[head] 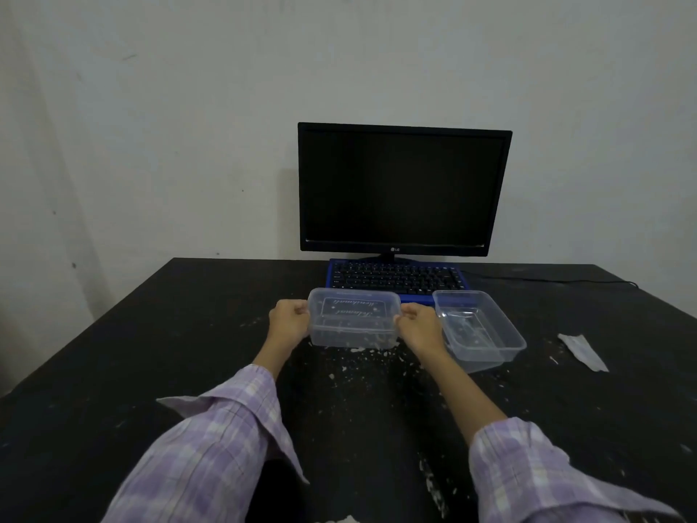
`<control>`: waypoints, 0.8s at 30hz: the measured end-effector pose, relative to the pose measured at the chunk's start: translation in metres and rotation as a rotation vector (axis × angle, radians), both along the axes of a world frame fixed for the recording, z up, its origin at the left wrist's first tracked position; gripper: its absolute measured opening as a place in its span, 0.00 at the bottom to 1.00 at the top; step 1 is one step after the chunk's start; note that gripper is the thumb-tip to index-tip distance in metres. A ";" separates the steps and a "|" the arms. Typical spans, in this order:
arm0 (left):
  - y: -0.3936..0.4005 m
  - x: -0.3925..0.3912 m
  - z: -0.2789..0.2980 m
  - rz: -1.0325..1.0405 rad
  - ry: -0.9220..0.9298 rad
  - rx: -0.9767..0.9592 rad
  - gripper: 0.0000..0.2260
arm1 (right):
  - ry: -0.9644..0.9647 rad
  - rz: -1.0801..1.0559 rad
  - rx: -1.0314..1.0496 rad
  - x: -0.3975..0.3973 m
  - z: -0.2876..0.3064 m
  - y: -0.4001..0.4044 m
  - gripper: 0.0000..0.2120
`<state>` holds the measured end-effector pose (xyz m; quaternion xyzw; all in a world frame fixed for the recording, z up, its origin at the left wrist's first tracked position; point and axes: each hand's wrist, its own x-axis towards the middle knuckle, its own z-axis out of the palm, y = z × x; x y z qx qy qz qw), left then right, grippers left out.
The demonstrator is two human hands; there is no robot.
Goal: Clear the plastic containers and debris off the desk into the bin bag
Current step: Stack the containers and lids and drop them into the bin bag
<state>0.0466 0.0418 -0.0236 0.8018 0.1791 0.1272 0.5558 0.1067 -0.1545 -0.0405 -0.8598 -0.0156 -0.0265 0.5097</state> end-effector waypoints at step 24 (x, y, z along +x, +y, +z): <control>-0.003 0.008 -0.008 -0.232 0.036 0.229 0.14 | 0.104 0.087 0.010 0.006 -0.011 0.006 0.22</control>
